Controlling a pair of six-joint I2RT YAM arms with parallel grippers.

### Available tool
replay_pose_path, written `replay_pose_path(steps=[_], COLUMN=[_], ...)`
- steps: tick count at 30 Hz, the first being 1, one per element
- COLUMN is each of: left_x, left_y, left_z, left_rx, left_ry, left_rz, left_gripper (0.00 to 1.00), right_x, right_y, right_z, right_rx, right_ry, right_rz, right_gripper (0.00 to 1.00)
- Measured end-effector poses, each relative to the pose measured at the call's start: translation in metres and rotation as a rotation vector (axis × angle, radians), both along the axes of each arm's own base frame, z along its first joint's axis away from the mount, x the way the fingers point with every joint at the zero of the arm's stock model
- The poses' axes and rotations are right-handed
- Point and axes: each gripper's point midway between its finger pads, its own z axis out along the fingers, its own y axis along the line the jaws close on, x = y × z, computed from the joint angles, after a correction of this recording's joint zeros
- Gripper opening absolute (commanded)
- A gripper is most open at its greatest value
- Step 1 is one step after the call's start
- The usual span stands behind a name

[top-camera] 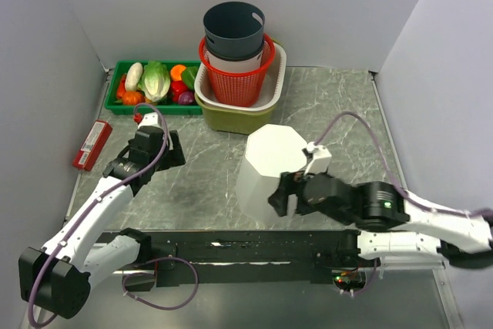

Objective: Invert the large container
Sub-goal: Move the container to the corner of the board.

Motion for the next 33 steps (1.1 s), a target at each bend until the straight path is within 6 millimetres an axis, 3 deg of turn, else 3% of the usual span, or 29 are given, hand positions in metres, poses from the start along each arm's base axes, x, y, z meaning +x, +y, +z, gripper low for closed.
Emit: replay_pose_path(steps=[5, 13, 20, 28, 33], left_x=[0.001, 0.002, 0.002, 0.001, 0.001], left_y=[0.002, 0.003, 0.003, -0.001, -0.002], left_z=[-0.007, -0.007, -0.007, -0.008, -0.008], left_rx=[0.019, 0.018, 0.017, 0.003, 0.004], left_ry=[0.025, 0.025, 0.025, 0.03, 0.03], left_rz=[0.01, 0.011, 0.01, -0.007, -0.016], left_gripper=[0.96, 0.96, 0.96, 0.96, 0.96], right_x=[0.0, 0.029, 0.044, 0.091, 0.119], right_y=[0.036, 0.076, 0.057, 0.032, 0.019], right_z=[0.008, 0.027, 0.016, -0.023, -0.025], right_rx=[-0.047, -0.003, -0.013, -0.026, 0.021], right_ry=[-0.053, -0.126, -0.101, 0.022, 0.051], right_rz=[-0.126, -0.469, -0.549, -0.683, -0.758], right_gripper=[1.0, 1.0, 1.0, 1.0, 1.0])
